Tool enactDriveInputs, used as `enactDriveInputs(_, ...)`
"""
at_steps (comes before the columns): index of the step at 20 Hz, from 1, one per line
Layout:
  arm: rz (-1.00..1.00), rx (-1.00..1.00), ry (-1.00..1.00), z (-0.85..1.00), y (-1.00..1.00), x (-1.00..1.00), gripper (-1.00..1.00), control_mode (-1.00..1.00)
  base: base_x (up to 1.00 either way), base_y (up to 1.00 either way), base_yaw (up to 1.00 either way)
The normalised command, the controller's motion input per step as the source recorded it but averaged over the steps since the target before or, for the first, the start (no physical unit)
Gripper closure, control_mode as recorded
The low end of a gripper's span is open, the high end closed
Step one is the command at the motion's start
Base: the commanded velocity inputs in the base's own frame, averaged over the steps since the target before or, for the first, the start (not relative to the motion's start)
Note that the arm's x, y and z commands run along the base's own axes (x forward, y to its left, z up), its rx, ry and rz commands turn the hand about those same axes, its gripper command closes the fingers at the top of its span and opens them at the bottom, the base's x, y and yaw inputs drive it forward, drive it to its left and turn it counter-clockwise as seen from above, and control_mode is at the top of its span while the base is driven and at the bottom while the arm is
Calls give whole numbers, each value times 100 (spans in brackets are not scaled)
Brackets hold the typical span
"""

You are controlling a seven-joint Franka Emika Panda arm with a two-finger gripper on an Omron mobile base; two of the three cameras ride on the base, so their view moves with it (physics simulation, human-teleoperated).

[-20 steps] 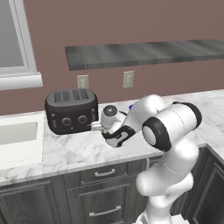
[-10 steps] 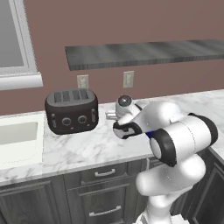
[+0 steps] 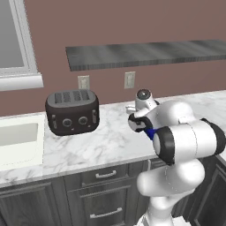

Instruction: Place the bowl with donut and the cupcake onto the tray.

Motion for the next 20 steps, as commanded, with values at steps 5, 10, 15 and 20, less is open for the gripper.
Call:
enactDriveInputs(5, -15, 0, 0, 0, -100, -2, 100, -100, 0, 0, 0)
enactDriveInputs(10, -12, 0, 0, -2, -79, -9, 100, -100, 0, 0, 0)
enactDriveInputs(15, -3, 0, 0, -3, -28, -3, 100, -100, 0, 0, 0)
enactDriveInputs(20, 0, 0, 0, -15, -25, 0, 100, -100, 0, 0, 0)
